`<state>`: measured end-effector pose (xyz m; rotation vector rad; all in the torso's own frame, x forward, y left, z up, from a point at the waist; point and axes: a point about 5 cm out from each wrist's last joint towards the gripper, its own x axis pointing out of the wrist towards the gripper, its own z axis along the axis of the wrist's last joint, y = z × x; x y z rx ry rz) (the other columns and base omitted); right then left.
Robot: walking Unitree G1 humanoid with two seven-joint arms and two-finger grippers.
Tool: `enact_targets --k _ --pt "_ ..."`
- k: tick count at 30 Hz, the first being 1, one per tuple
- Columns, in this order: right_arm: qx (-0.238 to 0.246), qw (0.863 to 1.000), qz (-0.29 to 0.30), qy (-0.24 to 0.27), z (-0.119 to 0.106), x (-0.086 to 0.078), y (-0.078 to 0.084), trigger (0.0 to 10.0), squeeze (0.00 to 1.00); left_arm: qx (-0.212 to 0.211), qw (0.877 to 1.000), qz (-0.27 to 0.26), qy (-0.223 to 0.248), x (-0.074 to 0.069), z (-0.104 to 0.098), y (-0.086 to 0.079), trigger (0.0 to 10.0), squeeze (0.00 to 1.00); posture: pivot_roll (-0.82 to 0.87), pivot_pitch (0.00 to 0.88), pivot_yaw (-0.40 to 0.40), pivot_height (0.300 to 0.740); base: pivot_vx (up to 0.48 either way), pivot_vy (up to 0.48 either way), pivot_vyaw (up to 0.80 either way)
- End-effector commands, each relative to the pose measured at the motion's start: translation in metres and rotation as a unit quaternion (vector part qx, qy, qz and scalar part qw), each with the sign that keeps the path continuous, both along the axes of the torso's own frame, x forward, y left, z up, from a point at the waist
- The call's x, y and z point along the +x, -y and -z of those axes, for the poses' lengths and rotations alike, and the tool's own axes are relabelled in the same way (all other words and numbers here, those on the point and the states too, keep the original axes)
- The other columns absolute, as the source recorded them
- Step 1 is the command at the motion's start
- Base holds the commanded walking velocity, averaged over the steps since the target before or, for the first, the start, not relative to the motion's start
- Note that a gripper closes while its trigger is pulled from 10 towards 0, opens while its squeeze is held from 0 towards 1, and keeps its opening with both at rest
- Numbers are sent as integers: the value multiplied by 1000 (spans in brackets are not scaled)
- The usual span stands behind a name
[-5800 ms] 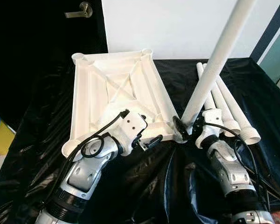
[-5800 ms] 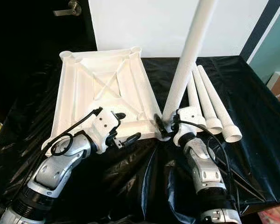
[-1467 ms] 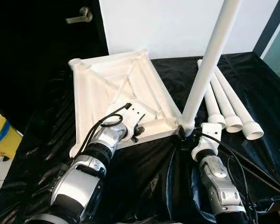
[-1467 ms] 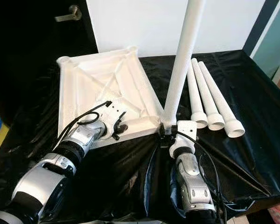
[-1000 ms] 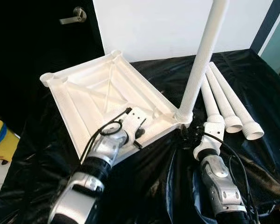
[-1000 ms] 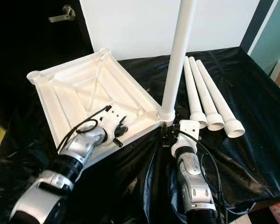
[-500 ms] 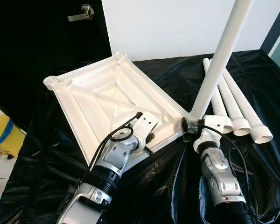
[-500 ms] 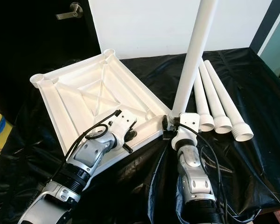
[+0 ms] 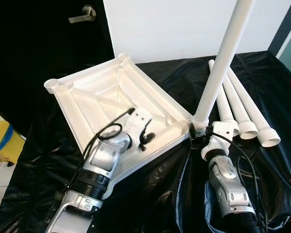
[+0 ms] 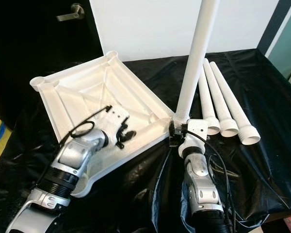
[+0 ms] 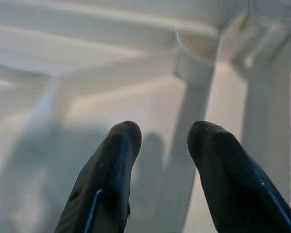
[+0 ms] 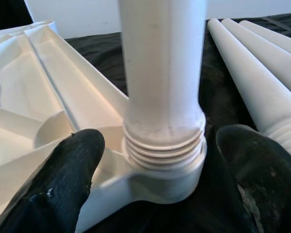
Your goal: Building children table
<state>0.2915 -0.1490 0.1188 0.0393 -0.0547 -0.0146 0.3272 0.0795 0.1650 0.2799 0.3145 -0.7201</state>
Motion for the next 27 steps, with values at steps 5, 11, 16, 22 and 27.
enact_targets --k 5,11,16,22,27 --pt "-5 1000 -6 -8 6 -2 -1 10000 0 -34 999 -35 5 5 -14 -26 10000 0 -49 29 28 740 0 0 0" --pt "-8 1000 -14 -11 7 -3 -3 10000 0 -8 994 -100 55 14 -24 -59 10000 0 -43 25 22 740 0 0 0" --pt "-13 999 -28 -13 8 -5 -8 10000 0 125 970 -178 108 16 -18 -113 10000 0 -40 29 14 740 0 0 0" --pt "-9 999 -40 -20 9 -4 -12 10000 0 186 963 -176 88 4 1 -130 10000 0 -32 31 6 740 0 0 0" --pt "-12 998 -48 -42 15 -5 -16 10000 0 241 957 -150 64 -15 24 -138 10000 0 -16 39 -14 740 0 0 0"
